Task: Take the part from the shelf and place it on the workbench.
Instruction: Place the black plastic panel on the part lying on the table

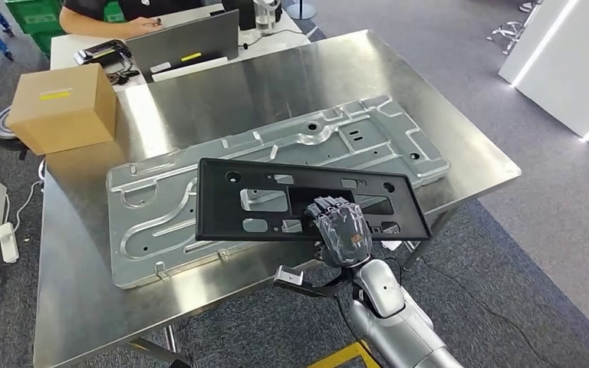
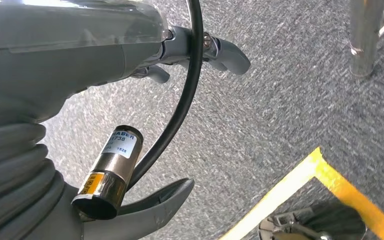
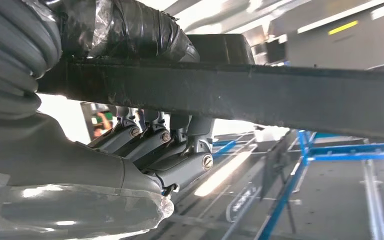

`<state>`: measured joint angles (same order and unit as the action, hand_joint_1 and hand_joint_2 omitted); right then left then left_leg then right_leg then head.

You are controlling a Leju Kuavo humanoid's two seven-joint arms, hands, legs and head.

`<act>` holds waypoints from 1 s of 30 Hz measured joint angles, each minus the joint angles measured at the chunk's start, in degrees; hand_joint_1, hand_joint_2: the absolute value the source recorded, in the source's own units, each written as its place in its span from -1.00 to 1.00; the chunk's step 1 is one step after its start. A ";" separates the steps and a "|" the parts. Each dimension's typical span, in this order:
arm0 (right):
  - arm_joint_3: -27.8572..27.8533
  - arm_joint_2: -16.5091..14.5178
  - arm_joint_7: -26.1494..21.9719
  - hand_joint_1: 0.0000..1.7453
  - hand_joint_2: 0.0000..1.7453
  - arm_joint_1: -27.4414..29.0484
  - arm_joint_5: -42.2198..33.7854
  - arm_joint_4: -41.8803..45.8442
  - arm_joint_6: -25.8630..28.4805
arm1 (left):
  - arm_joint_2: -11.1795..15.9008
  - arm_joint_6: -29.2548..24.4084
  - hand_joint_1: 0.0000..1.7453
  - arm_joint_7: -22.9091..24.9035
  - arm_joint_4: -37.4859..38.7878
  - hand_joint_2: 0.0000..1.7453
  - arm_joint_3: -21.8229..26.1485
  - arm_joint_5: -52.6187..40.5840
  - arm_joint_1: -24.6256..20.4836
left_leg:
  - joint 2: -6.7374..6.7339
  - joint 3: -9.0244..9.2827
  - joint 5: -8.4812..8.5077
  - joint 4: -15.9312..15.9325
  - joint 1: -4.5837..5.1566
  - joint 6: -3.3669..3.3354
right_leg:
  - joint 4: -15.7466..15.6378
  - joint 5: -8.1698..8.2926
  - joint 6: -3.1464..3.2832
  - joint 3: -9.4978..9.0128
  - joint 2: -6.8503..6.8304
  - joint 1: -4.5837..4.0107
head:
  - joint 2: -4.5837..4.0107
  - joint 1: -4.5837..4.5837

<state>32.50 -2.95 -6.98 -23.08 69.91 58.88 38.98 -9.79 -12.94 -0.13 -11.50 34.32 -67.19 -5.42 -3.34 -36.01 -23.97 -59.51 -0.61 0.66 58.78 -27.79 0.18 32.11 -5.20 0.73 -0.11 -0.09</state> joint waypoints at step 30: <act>0.01 -0.20 -0.69 0.90 1.00 -0.12 -0.28 -0.79 -0.01 | -0.11 -0.06 -1.00 -0.30 0.00 1.00 0.49 0.08 0.51 | 2.61 0.23 -0.89 -0.96 -0.38 0.70 | 0.25 0.54 0.17 0.78 1.24 0.15 | 0.00 0.28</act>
<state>32.51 -3.15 -7.67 -23.20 69.64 58.09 38.97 -9.90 -13.00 -0.43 -11.50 34.80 -67.11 -4.91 -0.73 -35.78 -24.87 -60.47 -0.99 1.36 59.04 -27.25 0.35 32.89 -3.96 0.88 -0.11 0.20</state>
